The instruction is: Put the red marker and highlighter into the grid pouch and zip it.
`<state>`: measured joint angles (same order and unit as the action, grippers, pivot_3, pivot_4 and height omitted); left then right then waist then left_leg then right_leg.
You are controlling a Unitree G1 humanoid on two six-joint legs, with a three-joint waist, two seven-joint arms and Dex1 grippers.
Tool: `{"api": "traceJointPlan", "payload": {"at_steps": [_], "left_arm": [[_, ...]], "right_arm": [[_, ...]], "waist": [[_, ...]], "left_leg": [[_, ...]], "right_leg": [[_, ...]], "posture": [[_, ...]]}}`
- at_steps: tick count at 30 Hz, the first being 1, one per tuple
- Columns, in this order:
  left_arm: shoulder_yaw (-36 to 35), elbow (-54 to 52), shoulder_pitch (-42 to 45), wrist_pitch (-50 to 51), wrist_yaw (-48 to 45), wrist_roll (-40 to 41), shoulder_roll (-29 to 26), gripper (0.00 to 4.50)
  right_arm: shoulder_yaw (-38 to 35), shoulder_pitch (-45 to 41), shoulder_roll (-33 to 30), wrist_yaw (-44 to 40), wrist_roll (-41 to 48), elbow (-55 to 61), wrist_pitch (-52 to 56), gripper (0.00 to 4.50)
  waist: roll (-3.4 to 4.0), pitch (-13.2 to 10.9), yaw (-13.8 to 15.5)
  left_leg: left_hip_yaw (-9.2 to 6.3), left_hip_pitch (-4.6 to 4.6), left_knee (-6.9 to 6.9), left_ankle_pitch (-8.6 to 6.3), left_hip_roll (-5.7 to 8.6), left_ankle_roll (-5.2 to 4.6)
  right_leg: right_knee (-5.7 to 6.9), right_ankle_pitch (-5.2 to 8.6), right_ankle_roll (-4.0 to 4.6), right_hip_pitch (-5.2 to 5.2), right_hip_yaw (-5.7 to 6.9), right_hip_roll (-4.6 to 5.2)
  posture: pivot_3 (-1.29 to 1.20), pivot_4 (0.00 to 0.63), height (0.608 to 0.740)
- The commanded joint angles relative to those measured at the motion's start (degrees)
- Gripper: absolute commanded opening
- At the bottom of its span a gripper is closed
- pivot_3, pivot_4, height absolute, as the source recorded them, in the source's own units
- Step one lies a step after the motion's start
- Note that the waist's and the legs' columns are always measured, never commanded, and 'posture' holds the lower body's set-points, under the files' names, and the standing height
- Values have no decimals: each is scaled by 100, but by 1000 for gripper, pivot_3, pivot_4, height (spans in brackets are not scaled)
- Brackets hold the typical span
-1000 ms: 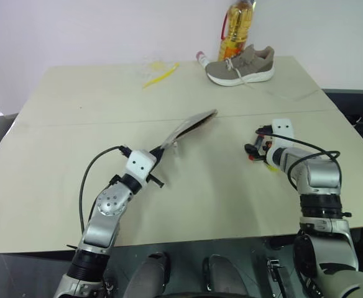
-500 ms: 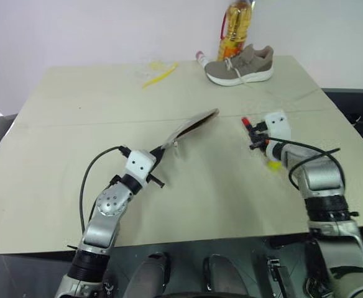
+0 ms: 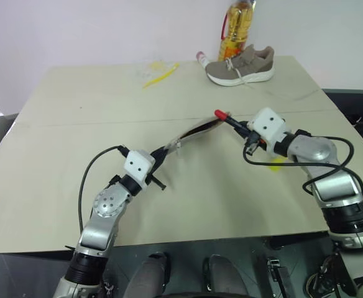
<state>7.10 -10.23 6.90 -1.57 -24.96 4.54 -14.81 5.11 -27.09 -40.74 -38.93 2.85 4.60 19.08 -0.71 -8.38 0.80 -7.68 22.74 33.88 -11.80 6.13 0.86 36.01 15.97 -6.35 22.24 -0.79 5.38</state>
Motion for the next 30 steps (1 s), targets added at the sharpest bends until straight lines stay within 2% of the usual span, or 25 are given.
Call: {"api": "traceJointPlan", "payload": {"at_steps": [1,11,20,24,27,30], "left_arm": [[-99,-206,50,-53,-5,80,-14,0],[-86,-157,86,-67,7,68,9,0],[7,-214,51,-167,-144,19,-49,0],[65,-314,9,-179,-416,57,-234,0],[113,-412,-26,-200,-759,68,-533,0],[116,-470,-28,-177,-1050,164,-758,0]], "right_arm": [[-283,37,-67,-139,117,55,-286,294],[-444,317,-181,-484,182,-53,-648,294],[-284,241,-219,-554,-142,-243,-1064,294],[-12,162,-520,-715,-652,-245,-1796,294],[455,-71,-909,-879,-1393,-326,-2858,294],[757,-270,-1022,-1032,-1697,-355,-3504,294]], "waist": [[0,0,-2],[0,0,-5],[0,0,-3],[0,0,-4],[3,-2,-17],[2,-1,-14]], "left_leg": [[0,0,0,0,0,0],[0,0,0,0,-1,0],[0,0,1,0,0,0],[0,0,0,0,0,0],[4,0,0,0,0,0],[3,-3,-2,0,-3,1]], "right_leg": [[0,0,0,0,0,0],[0,0,0,1,0,0],[0,0,0,0,0,0],[1,0,1,1,0,0],[1,0,1,4,0,-1],[1,1,1,1,0,-2]], "posture": [[0,150,740],[0,150,740],[0,150,740],[0,150,740],[0,150,740],[0,150,740]]}}
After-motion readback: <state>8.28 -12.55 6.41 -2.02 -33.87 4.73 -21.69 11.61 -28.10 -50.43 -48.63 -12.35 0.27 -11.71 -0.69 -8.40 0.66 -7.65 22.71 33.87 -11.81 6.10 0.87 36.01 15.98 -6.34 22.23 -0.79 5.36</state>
